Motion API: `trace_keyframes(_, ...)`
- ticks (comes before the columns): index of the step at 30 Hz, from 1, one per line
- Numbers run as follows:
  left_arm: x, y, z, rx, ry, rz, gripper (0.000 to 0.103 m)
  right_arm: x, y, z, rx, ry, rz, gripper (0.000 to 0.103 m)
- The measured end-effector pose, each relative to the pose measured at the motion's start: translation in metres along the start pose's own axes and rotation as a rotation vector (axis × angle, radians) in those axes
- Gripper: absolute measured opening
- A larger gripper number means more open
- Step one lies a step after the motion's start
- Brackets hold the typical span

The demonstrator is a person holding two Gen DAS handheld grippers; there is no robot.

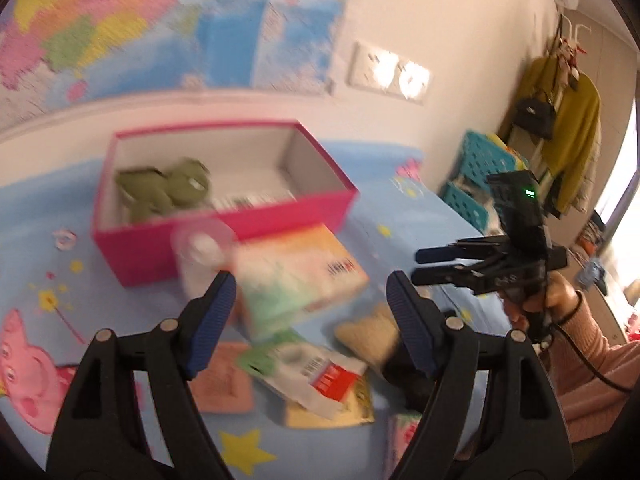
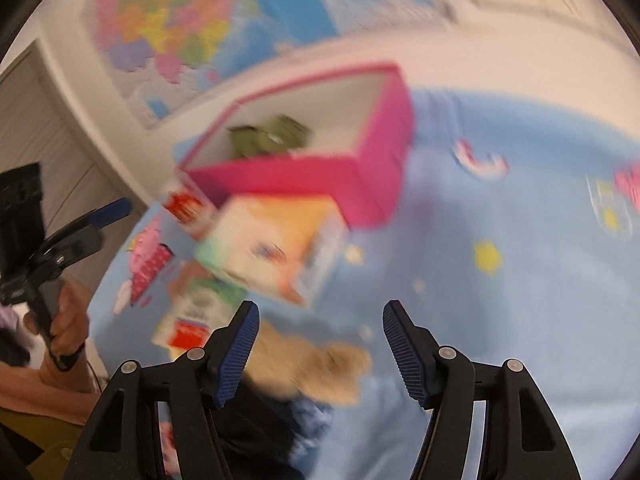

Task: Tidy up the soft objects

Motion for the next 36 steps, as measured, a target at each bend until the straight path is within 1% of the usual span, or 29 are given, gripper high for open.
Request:
trace_keyframes(2,-0.012,-0.008,-0.007,-0.002,-0.015,0.036,0.078,-0.006,-0.013,-0.014,-0.067,0.012,0.025,0.066)
trace_keyframes(5,-0.029,-0.019,-0.015,0.001,-0.041,0.094,0.078,-0.012,-0.021,-0.021,-0.112,0.057,0.035,0.066)
trace_keyframes(8,-0.045,-0.028,-0.022,0.003,-0.058,0.145,0.078,-0.017,-0.026,-0.017,-0.125,0.100,0.050,0.066)
trace_keyframes(12,-0.059,-0.038,-0.028,-0.001,-0.064,0.198,0.075,-0.019,-0.026,-0.013,-0.135,0.161,0.052,0.066)
trace_keyframes(16,-0.067,-0.042,-0.031,0.002,-0.086,0.232,0.070,-0.022,-0.030,-0.012,-0.154,0.215,0.066,0.066)
trace_keyframes(19,-0.073,-0.044,-0.031,0.002,-0.092,0.255,0.070,-0.025,-0.032,-0.010,-0.165,0.259,0.071,0.067)
trace_keyframes(20,-0.074,-0.045,-0.032,0.000,-0.094,0.261,0.069,-0.025,-0.032,-0.009,-0.162,0.265,0.068,0.065)
trace_keyframes(21,-0.075,-0.046,-0.033,-0.002,-0.094,0.269,0.069,-0.025,-0.032,-0.008,-0.154,0.261,0.059,0.058)
trace_keyframes(22,-0.077,-0.047,-0.032,-0.004,-0.094,0.275,0.069,-0.024,-0.032,-0.007,-0.144,0.257,0.053,0.046)
trace_keyframes(23,-0.078,-0.047,-0.032,-0.005,-0.096,0.281,0.069,-0.022,-0.032,-0.006,-0.137,0.260,0.044,0.042)
trace_keyframes(24,-0.079,-0.048,-0.032,-0.005,-0.099,0.285,0.069,-0.020,-0.031,-0.006,-0.133,0.259,0.034,0.035)
trace_keyframes(25,-0.080,-0.048,-0.032,-0.006,-0.102,0.289,0.069,-0.018,-0.031,-0.005,-0.124,0.251,0.027,0.024)
trace_keyframes(29,-0.080,-0.049,-0.032,-0.005,-0.116,0.300,0.069,-0.010,-0.028,-0.002,-0.093,0.234,-0.001,0.021)
trace_keyframes(31,-0.081,-0.050,-0.033,-0.010,-0.121,0.309,0.069,-0.004,-0.025,0.001,-0.080,0.227,-0.029,0.019)
trace_keyframes(33,-0.082,-0.051,-0.036,-0.017,-0.120,0.317,0.069,0.003,-0.021,0.003,-0.072,0.220,-0.057,0.019)
trace_keyframes(36,-0.084,-0.053,-0.040,-0.031,-0.139,0.336,0.069,0.011,-0.016,0.003,-0.065,0.214,-0.087,0.019)
Point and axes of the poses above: each gripper's, at about its wrist camera, not at the fingertips, and x roughly against the way its jaws point, z to its left, y to its top, the point moved 5 cm from there along -x, roughly the way its jaws point, and after that the axes turned 6 degrees about z, right-handed, at the moved point
